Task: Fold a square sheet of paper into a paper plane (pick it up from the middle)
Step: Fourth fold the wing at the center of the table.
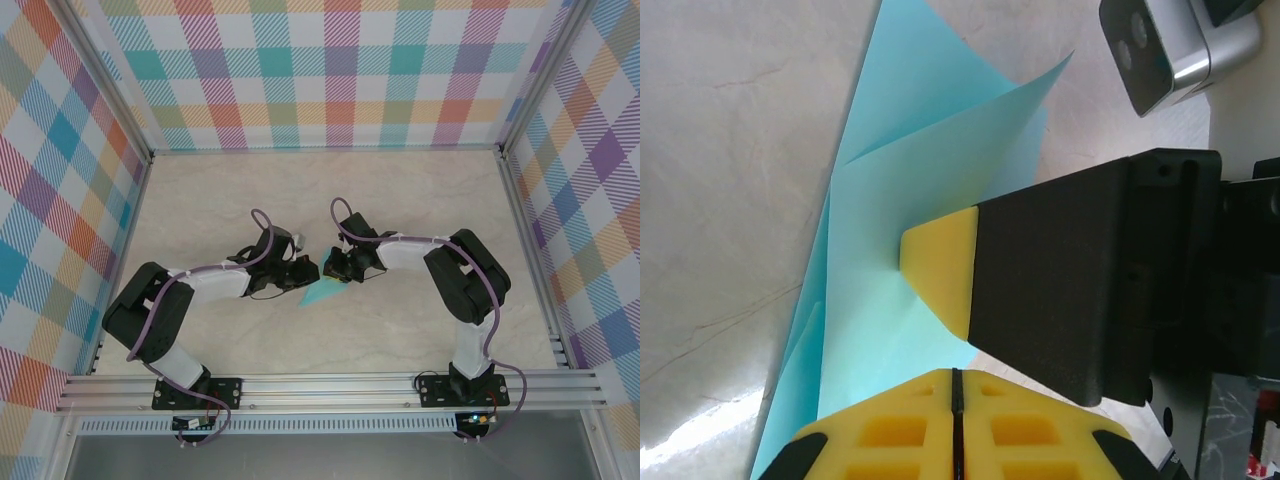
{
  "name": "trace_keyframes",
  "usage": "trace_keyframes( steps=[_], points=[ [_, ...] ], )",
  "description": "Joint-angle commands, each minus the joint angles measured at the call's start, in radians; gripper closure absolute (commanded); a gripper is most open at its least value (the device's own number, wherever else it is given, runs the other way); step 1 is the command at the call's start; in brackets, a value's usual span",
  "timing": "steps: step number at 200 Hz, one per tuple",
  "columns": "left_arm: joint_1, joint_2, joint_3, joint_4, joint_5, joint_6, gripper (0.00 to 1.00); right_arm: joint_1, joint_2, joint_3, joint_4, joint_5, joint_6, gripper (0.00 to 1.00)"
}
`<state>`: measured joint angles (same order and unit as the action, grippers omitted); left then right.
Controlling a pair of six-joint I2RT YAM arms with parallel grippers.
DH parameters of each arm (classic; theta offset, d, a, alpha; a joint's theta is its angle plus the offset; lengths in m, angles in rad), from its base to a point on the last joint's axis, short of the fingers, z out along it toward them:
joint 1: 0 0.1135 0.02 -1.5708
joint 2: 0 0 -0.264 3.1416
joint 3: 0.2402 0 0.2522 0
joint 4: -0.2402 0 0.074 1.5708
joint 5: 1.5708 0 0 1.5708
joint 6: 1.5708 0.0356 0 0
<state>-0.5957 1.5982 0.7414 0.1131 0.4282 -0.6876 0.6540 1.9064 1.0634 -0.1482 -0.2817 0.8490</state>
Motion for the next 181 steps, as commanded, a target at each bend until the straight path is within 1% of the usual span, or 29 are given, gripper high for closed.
trace_keyframes(
  steps=[1,15,51,88,130,142,181],
  points=[
    [-0.021,0.031,0.015,0.012,0.014,-0.011,0.91,-0.011,0.034,-0.037,-0.090,0.053,0.007,0.86],
    [-0.030,0.054,0.028,-0.001,0.019,-0.007,0.92,-0.011,0.034,-0.038,-0.086,0.050,0.010,0.87],
    [-0.036,0.104,0.041,-0.043,-0.016,-0.003,0.93,-0.011,0.031,-0.048,-0.069,0.047,0.015,0.87],
    [-0.036,0.100,0.036,-0.098,-0.074,0.008,0.94,-0.021,0.016,-0.068,-0.044,0.045,0.015,0.87],
    [-0.036,0.109,0.018,-0.126,-0.093,0.012,0.96,-0.030,-0.024,-0.097,0.006,0.031,0.000,0.87],
    [-0.036,0.112,0.016,-0.136,-0.100,0.013,0.96,-0.024,-0.035,-0.092,0.027,0.007,-0.017,0.87],
    [-0.038,0.120,0.015,-0.152,-0.103,0.013,0.97,0.023,-0.041,-0.037,0.027,-0.012,-0.056,0.86]
  ],
)
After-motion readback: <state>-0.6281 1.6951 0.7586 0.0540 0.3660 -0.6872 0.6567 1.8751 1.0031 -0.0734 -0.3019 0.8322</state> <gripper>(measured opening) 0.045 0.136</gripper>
